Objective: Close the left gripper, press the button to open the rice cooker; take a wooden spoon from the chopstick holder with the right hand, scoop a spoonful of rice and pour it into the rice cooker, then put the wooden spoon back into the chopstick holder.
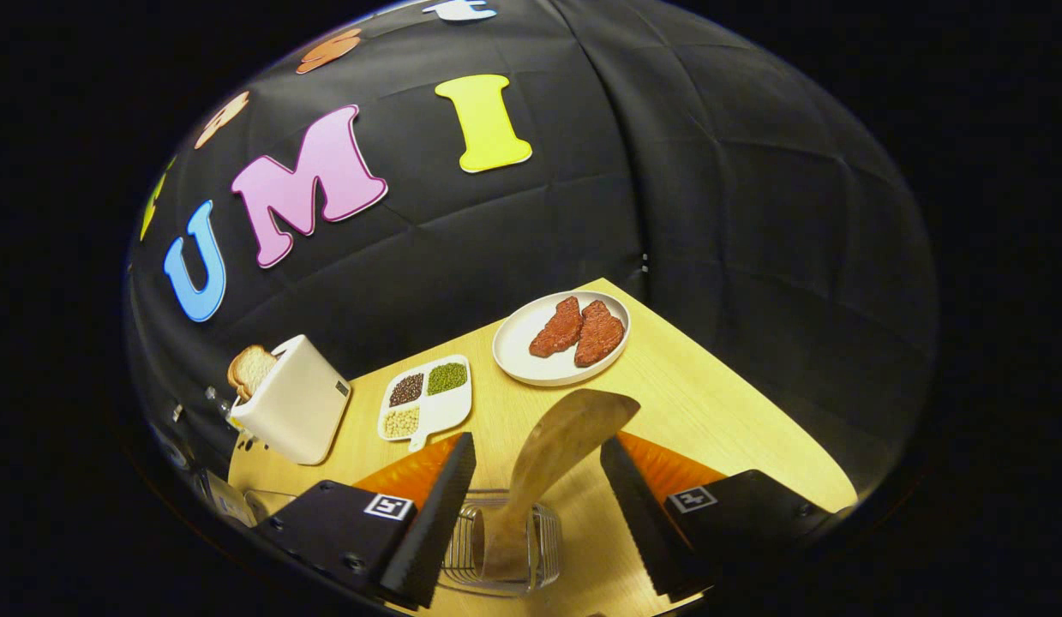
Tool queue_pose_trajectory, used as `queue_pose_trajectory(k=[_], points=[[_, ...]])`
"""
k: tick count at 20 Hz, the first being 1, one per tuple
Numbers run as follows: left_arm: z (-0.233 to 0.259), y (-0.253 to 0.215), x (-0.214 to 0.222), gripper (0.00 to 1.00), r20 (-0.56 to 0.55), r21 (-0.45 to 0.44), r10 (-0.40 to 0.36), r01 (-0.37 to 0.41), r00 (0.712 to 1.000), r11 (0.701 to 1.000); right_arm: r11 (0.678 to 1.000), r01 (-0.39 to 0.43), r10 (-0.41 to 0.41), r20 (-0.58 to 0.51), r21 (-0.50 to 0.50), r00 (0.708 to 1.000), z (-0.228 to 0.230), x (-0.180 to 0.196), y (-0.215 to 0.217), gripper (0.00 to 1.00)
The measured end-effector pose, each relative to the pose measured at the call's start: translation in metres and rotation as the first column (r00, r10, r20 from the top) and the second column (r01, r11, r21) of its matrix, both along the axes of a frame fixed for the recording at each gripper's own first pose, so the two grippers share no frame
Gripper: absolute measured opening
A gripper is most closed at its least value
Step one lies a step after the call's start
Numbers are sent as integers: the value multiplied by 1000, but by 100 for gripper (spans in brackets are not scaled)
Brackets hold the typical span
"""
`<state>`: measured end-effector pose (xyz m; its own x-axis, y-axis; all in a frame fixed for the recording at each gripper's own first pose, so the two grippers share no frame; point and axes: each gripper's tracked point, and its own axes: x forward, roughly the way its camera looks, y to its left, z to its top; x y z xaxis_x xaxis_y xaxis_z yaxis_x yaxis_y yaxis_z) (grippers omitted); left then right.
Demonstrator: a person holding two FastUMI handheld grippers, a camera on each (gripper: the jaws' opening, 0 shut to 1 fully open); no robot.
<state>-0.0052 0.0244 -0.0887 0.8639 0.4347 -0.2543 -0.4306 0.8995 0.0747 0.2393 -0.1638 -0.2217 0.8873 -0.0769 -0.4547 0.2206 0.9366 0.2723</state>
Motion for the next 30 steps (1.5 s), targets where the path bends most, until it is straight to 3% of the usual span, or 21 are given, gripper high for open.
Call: queue_pose_trajectory(k=[1,3,5,6,7,13,22,25,30], points=[[-3,-2,-1,97,-5,-5,0,0,1000,1000,1000,12,-12,2,21,1000,-1,5,0,87],[-10,-8,0,97,-14,-20,1,-1,1000,1000,998,31,-31,-12,62,999,-4,10,1,63],[-16,-13,1,97,-16,-39,2,-2,1000,999,996,41,-39,-35,78,999,-9,11,1,37],[-17,-16,3,97,-16,-49,0,-1,1000,999,996,41,-37,-43,83,998,-9,11,1,19],[-19,-18,3,97,-16,-55,-1,0,1000,998,995,37,-33,-46,94,998,-4,3,5,29],[-18,-20,3,97,-5,-54,-8,7,1000,999,995,-10,9,4,101,1000,13,4,18,20],[-14,-11,-8,97,22,-63,-18,20,1000,998,998,-55,47,195,37,980,112,0,42,19],[-14,-1,-12,97,33,-63,-20,22,999,998,994,-88,73,198,70,978,124,-7,66,19],[-20,18,-18,97,39,-92,-30,33,999,995,975,-211,190,223,75,956,143,-24,126,19]])
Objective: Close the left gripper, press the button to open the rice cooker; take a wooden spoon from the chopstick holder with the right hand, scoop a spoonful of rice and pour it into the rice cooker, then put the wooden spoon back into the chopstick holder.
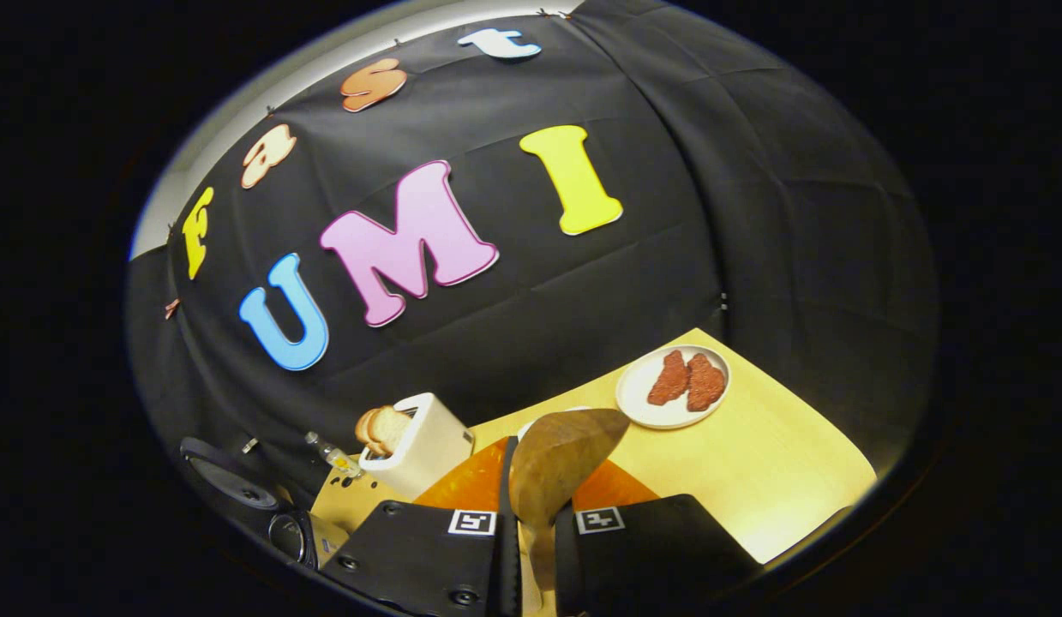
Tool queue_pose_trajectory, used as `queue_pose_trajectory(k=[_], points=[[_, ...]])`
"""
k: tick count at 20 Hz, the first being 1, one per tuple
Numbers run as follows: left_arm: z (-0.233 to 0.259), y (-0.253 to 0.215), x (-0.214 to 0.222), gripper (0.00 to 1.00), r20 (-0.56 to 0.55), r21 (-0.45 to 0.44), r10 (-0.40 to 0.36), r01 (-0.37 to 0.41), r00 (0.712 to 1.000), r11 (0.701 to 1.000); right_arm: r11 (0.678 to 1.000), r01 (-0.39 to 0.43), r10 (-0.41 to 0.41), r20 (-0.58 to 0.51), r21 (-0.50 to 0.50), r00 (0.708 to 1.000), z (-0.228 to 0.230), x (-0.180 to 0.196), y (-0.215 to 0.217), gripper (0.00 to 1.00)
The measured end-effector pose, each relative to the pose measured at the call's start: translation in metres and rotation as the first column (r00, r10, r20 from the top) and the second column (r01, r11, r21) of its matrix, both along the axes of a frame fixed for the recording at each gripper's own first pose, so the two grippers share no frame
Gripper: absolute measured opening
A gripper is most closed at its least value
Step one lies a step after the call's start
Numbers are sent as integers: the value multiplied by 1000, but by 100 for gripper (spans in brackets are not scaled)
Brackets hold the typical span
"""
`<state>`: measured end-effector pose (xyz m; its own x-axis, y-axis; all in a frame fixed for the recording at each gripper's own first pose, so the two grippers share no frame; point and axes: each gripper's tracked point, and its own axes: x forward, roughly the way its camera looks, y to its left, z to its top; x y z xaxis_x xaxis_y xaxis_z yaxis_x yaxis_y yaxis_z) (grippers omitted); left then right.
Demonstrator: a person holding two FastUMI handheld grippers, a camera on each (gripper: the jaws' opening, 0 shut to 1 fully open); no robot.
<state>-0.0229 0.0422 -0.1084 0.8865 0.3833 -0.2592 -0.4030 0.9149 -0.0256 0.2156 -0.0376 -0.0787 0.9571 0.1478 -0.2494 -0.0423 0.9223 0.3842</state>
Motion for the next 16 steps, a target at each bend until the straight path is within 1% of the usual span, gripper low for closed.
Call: queue_pose_trajectory(k=[1,2,4,10,11,12,13,16], points=[[-2,4,-2,97,-3,16,-2,2,1000,1000,1000,-22,22,11,2,1000,4,-3,14,14],[-3,10,-4,97,-12,40,-4,4,1000,999,999,-41,41,18,3,999,7,-5,25,19],[-6,24,-5,97,-21,57,-17,18,1000,998,998,-67,67,15,4,998,6,-11,47,19],[-17,54,-7,97,-13,1,-32,32,999,999,992,-122,122,11,-21,992,-5,-20,99,19],[-18,53,-6,97,-8,-2,-52,52,999,999,991,-130,130,8,-28,991,-11,-21,108,19],[-18,53,-5,96,-2,2,-65,65,998,998,990,-138,138,3,-38,990,-19,-21,115,24],[-18,54,-4,95,1,7,-79,79,997,997,988,-143,142,-7,-51,990,-29,-22,122,19],[-33,59,-2,95,-11,-6,-112,112,994,994,985,-152,149,-47,-87,988,-67,-24,139,19]])
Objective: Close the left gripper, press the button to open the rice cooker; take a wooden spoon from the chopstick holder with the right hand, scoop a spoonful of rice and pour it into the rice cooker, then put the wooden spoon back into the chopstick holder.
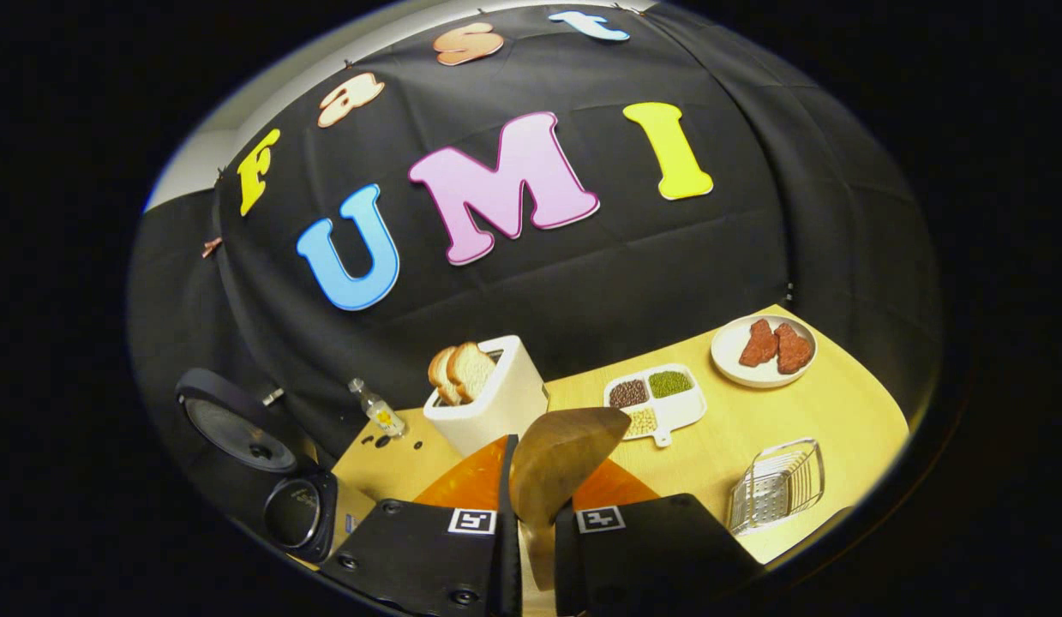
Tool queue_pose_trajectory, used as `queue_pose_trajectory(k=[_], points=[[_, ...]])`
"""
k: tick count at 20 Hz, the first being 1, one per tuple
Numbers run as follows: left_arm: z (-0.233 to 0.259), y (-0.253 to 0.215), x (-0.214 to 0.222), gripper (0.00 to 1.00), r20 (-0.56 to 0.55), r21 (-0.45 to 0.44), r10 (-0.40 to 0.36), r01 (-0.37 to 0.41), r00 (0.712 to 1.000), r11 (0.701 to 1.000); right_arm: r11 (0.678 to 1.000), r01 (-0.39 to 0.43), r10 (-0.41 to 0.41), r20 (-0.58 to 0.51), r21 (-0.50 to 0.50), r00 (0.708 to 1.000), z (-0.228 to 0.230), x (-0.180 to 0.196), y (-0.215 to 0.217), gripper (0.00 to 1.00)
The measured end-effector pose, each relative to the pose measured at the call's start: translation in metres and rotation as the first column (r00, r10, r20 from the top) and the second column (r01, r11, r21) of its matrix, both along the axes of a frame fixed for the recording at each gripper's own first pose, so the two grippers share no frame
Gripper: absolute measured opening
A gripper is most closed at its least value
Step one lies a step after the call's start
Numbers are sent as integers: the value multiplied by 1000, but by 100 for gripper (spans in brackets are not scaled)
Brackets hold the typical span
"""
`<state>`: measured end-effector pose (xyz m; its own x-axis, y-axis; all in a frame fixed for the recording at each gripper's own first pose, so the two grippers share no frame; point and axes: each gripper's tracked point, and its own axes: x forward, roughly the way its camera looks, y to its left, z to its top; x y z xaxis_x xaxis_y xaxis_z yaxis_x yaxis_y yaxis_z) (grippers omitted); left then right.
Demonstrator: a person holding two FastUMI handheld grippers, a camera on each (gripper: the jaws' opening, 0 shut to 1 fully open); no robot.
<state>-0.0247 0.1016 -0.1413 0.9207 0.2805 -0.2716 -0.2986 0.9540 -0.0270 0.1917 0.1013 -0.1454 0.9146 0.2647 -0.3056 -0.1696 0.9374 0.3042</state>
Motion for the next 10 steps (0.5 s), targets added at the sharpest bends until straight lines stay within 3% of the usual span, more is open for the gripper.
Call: queue_pose_trajectory(k=[6,10], points=[[-41,32,-14,95,-60,-41,31,-34,998,999,998,10,-12,-33,-65,999,-58,6,24,19],[-53,57,-28,95,-83,-65,83,-89,993,994,996,69,-74,-82,-62,994,-90,-4,34,20]])
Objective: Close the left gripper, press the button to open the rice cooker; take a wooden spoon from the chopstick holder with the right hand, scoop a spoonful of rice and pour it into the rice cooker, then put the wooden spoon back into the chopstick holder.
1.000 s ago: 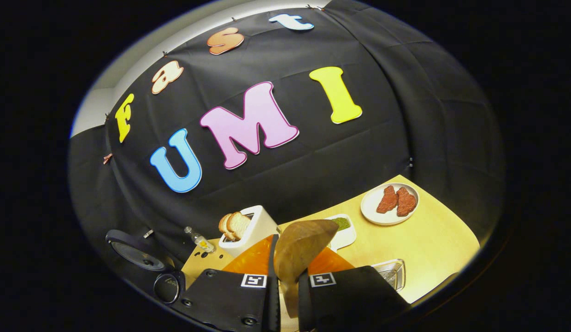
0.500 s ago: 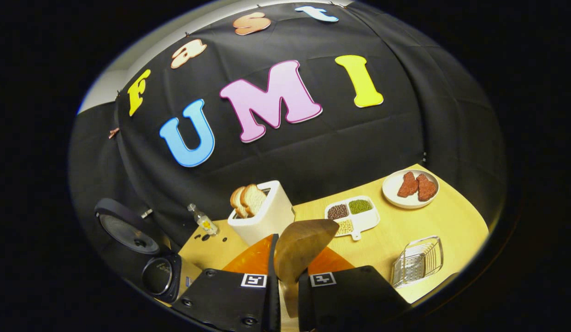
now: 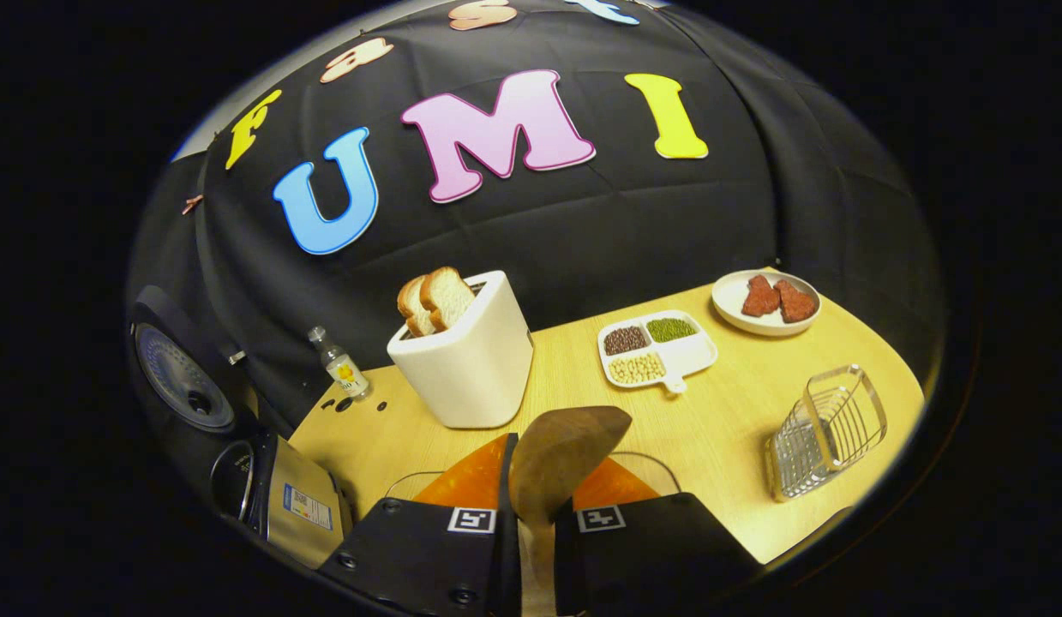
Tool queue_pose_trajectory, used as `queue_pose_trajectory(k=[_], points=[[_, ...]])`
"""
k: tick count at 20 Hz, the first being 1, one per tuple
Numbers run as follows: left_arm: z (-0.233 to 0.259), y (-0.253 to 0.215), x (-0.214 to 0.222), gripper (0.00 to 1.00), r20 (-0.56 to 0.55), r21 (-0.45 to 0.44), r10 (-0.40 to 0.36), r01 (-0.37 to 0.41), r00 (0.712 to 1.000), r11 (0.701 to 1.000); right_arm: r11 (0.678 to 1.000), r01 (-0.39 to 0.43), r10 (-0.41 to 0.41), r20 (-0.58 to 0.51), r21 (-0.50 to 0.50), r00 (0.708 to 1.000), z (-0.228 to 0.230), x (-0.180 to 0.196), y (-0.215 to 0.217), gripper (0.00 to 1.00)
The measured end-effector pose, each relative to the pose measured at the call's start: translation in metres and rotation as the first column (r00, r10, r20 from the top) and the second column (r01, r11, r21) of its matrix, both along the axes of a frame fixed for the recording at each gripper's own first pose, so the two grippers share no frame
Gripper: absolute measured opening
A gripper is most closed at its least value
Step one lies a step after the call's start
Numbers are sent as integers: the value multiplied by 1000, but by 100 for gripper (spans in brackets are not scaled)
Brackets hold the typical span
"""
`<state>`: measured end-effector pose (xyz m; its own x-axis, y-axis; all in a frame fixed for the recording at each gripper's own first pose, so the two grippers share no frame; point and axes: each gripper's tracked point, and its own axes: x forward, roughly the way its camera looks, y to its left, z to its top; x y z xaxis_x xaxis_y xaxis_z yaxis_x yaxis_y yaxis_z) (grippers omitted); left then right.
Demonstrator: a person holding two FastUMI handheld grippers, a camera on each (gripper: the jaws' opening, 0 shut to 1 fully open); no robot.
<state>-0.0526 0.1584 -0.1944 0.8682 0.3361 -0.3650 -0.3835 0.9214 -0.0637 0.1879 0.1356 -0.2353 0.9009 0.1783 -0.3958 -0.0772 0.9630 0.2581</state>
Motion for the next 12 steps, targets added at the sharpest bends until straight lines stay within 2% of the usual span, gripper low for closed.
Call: queue_pose_trajectory(k=[4,8,9,12], points=[[3,9,-7,96,33,-84,44,-41,998,996,1000,-2,2,12,22,1000,3,-8,18,19],[4,10,-9,95,35,-58,23,-21,999,998,998,-26,28,-42,60,999,-1,-22,35,20],[6,8,-10,92,40,-58,13,-10,999,998,996,-27,32,-59,81,998,-3,-26,39,19],[10,1,-11,95,54,-61,-17,20,998,998,986,-20,40,-113,165,993,-4,-35,52,19]])
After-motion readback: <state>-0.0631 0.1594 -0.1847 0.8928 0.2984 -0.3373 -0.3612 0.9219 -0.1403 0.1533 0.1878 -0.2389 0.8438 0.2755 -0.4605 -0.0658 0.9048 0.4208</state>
